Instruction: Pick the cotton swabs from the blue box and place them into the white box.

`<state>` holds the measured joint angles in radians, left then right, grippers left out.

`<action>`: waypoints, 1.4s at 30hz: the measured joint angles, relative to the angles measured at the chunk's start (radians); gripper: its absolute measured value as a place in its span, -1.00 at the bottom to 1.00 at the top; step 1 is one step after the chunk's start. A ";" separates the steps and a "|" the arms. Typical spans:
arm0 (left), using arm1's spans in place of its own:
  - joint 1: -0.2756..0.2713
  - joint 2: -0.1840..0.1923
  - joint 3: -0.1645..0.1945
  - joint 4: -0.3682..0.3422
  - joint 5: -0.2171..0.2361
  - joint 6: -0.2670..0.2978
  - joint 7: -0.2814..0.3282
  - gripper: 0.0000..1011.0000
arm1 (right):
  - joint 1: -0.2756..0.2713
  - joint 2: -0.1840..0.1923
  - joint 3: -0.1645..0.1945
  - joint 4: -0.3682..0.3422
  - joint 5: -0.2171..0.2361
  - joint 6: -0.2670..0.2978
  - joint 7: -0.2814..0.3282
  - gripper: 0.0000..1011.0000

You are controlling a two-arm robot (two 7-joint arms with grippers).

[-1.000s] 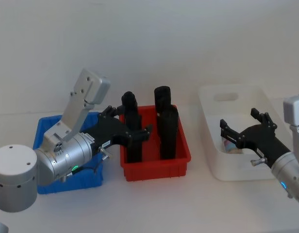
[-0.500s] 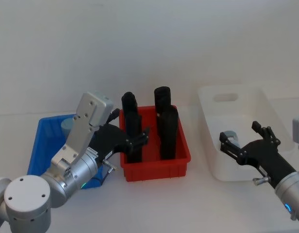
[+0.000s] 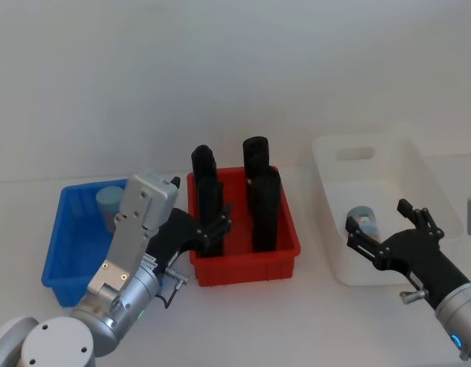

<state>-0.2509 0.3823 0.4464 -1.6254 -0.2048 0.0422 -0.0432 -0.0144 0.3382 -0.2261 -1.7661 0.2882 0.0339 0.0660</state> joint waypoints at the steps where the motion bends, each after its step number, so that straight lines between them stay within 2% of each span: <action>1: 0.003 0.000 0.002 0.000 0.001 -0.005 0.005 0.99 | 0.000 0.000 0.000 0.000 0.000 0.000 0.000 0.98; 8: 0.014 0.000 0.008 -0.001 0.005 -0.028 0.031 0.99 | 0.000 -0.001 0.000 -0.001 0.000 0.000 0.000 0.98; 29: 0.014 0.000 0.008 -0.001 0.004 -0.028 0.033 0.99 | 0.007 -0.005 0.001 0.008 -0.006 0.000 0.005 0.98; 35: 0.014 0.000 0.008 -0.001 0.004 -0.028 0.032 0.99 | 0.033 -0.016 0.001 0.040 -0.021 0.000 0.024 0.98; 42: 0.014 0.000 0.008 -0.001 0.004 -0.028 0.032 0.99 | 0.092 -0.037 -0.002 0.112 -0.049 -0.006 0.072 0.98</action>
<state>-0.2372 0.3820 0.4542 -1.6262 -0.2005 0.0139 -0.0109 0.0780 0.3008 -0.2280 -1.6544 0.2392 0.0278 0.1381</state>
